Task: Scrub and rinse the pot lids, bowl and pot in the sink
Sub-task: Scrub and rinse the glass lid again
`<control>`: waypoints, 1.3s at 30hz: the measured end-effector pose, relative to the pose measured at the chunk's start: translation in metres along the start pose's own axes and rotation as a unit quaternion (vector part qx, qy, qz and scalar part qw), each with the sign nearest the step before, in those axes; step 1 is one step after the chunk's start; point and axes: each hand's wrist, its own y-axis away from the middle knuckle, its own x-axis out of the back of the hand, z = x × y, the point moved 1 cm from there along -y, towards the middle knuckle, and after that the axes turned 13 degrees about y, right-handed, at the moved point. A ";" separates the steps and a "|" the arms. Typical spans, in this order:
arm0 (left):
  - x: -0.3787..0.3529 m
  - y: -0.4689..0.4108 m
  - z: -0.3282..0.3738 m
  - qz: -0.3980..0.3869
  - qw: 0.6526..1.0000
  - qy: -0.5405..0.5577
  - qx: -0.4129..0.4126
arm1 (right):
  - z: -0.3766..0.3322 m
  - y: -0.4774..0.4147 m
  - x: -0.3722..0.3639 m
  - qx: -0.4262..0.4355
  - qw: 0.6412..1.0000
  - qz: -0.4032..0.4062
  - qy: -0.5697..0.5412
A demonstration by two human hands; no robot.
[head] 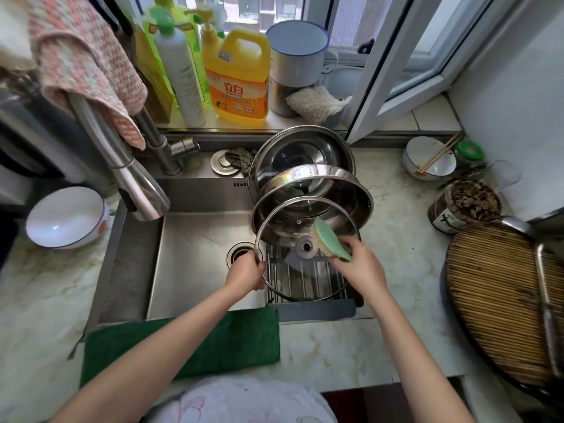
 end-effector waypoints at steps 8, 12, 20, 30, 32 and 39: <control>0.019 0.013 0.001 -0.052 0.997 0.039 0.032 | -0.050 0.038 0.026 0.274 0.959 0.074 -0.010; 0.056 0.028 -0.025 0.017 0.999 0.001 0.036 | -0.117 0.051 0.029 0.277 0.947 0.146 0.074; 0.126 0.062 -0.073 0.135 0.989 -0.003 0.052 | -0.162 0.061 -0.054 0.281 0.935 -0.040 0.213; 0.138 0.074 -0.053 0.130 0.991 0.024 -0.003 | -0.130 0.061 -0.044 0.346 0.918 -0.082 0.173; 0.135 0.078 -0.041 0.120 0.992 0.013 -0.023 | -0.119 0.064 -0.022 0.329 0.933 -0.124 -0.070; 0.107 0.091 0.015 0.050 0.991 -0.049 -0.113 | -0.076 0.037 0.072 0.169 0.892 0.040 -0.418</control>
